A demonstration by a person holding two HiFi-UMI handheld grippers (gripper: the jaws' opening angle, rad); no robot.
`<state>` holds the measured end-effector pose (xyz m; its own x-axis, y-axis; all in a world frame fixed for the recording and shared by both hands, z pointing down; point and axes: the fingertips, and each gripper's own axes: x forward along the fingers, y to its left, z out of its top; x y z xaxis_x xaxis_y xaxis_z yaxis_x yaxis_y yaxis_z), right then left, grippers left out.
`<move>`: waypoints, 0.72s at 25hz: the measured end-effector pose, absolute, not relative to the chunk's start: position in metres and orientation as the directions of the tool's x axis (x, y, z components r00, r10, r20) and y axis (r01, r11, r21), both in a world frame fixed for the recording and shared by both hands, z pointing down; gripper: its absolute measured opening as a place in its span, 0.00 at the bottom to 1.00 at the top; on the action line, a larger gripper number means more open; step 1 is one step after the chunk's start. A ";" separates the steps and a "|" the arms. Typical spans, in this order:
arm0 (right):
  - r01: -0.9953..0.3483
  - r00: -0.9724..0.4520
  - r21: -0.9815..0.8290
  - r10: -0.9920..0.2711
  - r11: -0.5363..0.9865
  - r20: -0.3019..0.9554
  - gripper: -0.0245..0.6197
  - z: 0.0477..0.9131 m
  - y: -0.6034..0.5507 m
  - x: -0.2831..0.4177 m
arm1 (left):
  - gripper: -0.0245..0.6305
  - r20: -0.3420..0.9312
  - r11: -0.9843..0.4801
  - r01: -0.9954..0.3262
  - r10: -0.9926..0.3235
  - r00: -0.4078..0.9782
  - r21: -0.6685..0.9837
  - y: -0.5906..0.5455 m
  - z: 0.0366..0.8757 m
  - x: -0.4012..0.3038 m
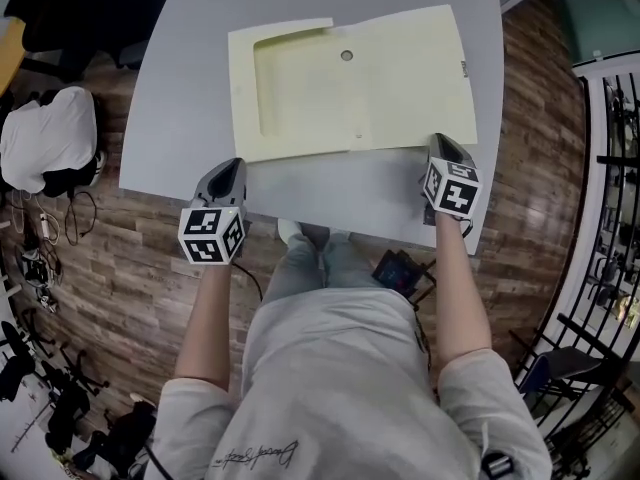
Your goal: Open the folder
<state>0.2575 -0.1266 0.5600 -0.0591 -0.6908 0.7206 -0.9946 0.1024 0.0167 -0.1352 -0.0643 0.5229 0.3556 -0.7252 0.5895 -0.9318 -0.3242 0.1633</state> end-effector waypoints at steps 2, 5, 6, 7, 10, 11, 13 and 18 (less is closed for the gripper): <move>-0.993 -0.078 0.008 -0.706 0.118 0.704 0.08 0.548 -0.129 0.249 | 0.05 0.570 -0.335 -0.927 -0.734 0.369 0.168 -0.062 0.513 -0.133; -0.986 -0.116 0.009 -0.731 0.165 0.673 0.08 0.529 -0.132 0.232 | 0.05 0.530 -0.357 -0.916 -0.749 0.398 0.183 -0.061 0.495 -0.128; -0.984 -0.130 0.008 -0.739 0.180 0.661 0.08 0.522 -0.132 0.227 | 0.05 0.516 -0.368 -0.911 -0.752 0.411 0.189 -0.060 0.488 -0.125; -0.981 -0.147 0.003 -0.746 0.196 0.649 0.08 0.515 -0.133 0.221 | 0.05 0.504 -0.380 -0.905 -0.753 0.423 0.192 -0.058 0.482 -0.122; -0.965 -0.221 -0.024 -0.762 0.260 0.609 0.08 0.489 -0.131 0.202 | 0.05 0.483 -0.411 -0.891 -0.751 0.451 0.193 -0.053 0.467 -0.114; -0.957 -0.250 -0.031 -0.764 0.289 0.594 0.08 0.480 -0.129 0.194 | 0.05 0.478 -0.417 -0.888 -0.750 0.458 0.195 -0.051 0.464 -0.111; -0.935 -0.311 -0.040 -0.764 0.352 0.565 0.08 0.462 -0.125 0.176 | 0.05 0.467 -0.422 -0.881 -0.748 0.471 0.212 -0.048 0.456 -0.108; -0.866 -0.456 -0.061 -0.734 0.496 0.503 0.08 0.427 -0.103 0.130 | 0.05 0.442 -0.415 -0.878 -0.758 0.479 0.241 -0.039 0.436 -0.102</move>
